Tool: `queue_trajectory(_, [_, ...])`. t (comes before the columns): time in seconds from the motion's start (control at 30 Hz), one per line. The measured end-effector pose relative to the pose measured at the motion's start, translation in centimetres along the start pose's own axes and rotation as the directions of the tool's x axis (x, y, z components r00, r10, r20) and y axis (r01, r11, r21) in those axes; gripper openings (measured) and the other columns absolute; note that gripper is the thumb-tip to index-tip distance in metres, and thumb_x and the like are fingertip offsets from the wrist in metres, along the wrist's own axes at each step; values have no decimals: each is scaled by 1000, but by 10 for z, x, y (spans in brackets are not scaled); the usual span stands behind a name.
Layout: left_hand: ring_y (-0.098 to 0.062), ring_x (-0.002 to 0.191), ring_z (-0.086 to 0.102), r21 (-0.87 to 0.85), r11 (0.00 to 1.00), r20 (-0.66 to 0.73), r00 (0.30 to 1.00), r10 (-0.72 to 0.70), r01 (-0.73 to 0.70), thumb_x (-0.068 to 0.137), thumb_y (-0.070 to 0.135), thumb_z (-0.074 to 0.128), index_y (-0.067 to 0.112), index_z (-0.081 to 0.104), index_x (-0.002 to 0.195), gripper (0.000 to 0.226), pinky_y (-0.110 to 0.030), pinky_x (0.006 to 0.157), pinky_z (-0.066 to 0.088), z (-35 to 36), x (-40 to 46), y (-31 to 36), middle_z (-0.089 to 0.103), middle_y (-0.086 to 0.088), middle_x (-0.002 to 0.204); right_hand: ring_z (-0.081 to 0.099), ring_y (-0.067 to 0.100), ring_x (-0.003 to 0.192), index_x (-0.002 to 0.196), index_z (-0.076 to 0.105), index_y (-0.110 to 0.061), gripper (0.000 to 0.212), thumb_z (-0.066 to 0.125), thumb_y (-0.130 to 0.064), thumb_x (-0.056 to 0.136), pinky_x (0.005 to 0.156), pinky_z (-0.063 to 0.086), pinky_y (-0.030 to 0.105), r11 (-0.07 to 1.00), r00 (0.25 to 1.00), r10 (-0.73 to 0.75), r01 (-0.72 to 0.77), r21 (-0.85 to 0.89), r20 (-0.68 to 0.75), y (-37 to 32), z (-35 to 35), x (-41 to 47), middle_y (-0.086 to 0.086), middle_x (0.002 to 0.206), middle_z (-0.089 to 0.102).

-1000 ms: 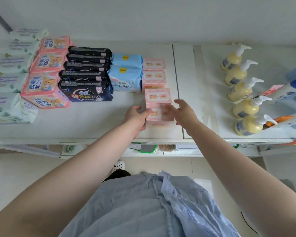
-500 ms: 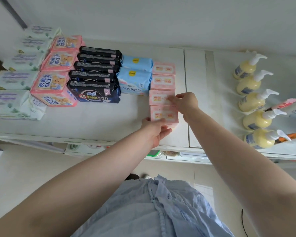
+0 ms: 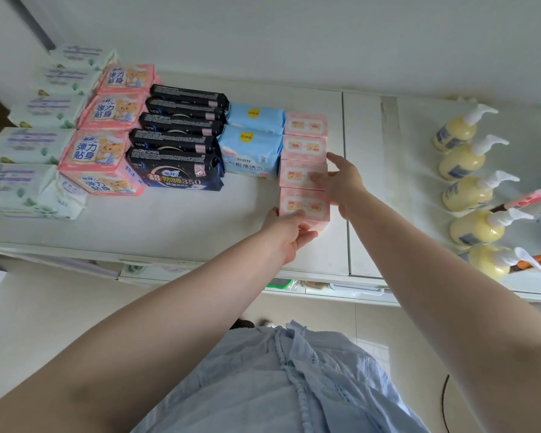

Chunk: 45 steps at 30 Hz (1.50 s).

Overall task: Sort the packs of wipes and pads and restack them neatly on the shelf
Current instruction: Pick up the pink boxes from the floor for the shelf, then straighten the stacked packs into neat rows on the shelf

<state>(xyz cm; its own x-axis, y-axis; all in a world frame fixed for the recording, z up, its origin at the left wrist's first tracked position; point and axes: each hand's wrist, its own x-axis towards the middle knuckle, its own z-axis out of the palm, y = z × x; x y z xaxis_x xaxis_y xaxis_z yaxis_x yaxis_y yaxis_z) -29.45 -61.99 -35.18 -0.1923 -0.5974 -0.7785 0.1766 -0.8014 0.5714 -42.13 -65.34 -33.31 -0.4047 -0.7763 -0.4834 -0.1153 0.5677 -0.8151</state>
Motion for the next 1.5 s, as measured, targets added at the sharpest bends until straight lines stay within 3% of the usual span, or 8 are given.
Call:
queue_trajectory(0.3, [-26,82,60,-6,1000,-38,999,13,-14,94,9,57,5,50,125,33,-27,52,59,8,1,15,59,-17,100,66,25,103,148,35,-25,67,67,-15,90,90,55,45,999,1000,14,-14,30,7,-10,2,17,5,120,65])
queue_trajectory(0.57, [-30,88,62,116,993,23,1000,14,-17,97,22,55,13,47,128,33,-34,62,60,1,3,20,58,-17,126,33,26,141,155,17,-23,64,49,-31,100,108,31,44,997,993,-78,77,-13,-89,-51,-5,54,3,157,29])
queue_trajectory(0.8, [-25,74,65,59,997,61,997,37,-40,97,18,53,15,49,130,33,-33,60,60,-5,7,18,59,-15,127,53,7,70,149,26,-34,51,41,-25,101,48,42,17,990,990,-136,135,-38,-28,-50,17,82,2,116,55])
queue_trajectory(1.03, [-26,82,63,18,998,17,998,59,-60,96,16,56,10,52,126,31,-28,56,58,-4,5,19,60,-16,126,54,6,62,145,32,-31,49,45,-17,100,45,44,17,987,985,-163,163,-13,-55,-49,19,89,-6,87,55])
queue_trajectory(1.13, [-25,81,63,27,998,-3,998,63,-63,96,17,56,10,53,123,28,-27,55,58,-2,4,21,61,-17,125,58,8,72,149,25,-27,54,45,-17,101,55,49,23,987,988,-157,157,-15,-6,-51,17,88,-5,94,57])
queue_trajectory(1.3, [-23,66,65,183,983,-26,1000,-1,6,94,37,57,10,43,128,45,-30,60,60,-9,-7,26,60,-14,115,48,13,111,155,10,-22,66,47,-30,101,88,38,33,986,989,-148,146,-83,-9,-57,10,78,4,153,34])
queue_trajectory(1.4, [-15,62,54,324,946,-198,980,35,32,89,56,53,9,44,131,63,-22,53,47,-27,-13,38,53,-4,87,43,21,132,152,23,-24,64,53,-37,97,94,37,33,945,952,-292,272,-184,-94,-71,8,74,2,154,34])
queue_trajectory(1.5, [-23,90,60,231,970,-297,945,140,-71,88,54,56,11,44,131,63,-27,68,42,-41,-8,64,60,-8,109,46,18,131,145,39,-23,58,61,-36,92,88,36,19,834,870,-491,458,-308,-37,-89,23,72,2,146,44])
